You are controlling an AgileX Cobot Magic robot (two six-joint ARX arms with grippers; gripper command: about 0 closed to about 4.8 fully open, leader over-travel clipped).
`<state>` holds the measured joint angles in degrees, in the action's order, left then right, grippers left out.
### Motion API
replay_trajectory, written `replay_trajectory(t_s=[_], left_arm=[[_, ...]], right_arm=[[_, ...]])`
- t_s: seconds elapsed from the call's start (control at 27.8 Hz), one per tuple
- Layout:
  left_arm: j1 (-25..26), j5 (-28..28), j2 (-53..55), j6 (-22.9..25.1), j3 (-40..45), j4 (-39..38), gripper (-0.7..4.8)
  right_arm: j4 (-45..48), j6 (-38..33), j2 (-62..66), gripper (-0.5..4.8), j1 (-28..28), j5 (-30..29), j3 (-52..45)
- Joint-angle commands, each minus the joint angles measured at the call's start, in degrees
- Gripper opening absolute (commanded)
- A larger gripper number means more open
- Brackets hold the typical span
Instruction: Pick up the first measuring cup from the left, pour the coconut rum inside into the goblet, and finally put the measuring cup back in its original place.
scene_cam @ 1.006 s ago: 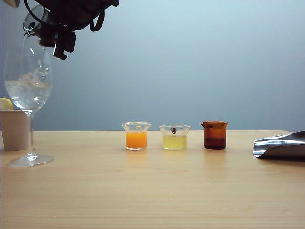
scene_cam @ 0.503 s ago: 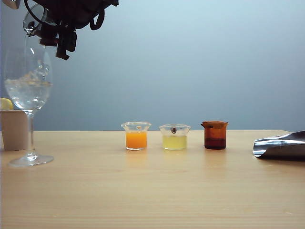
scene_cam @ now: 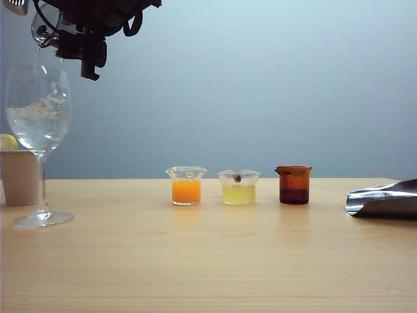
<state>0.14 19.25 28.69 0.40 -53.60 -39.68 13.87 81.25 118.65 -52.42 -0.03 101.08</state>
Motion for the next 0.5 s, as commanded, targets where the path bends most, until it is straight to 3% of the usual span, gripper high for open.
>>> replay_trajectory(t_s=[0.04,0.5], left_arm=[[-0.02,-0.61,-0.07,0.11,-0.26,0.79,-0.05],[-0.02,-1.05,-0.02,0.0,-0.26,0.81,-0.05]], right_arm=[[1.64,1.57,-0.39,-0.01,-0.15,-0.09,0.48],[1.62,4.74,-0.39,-0.01,-0.2,-0.11,0.48]])
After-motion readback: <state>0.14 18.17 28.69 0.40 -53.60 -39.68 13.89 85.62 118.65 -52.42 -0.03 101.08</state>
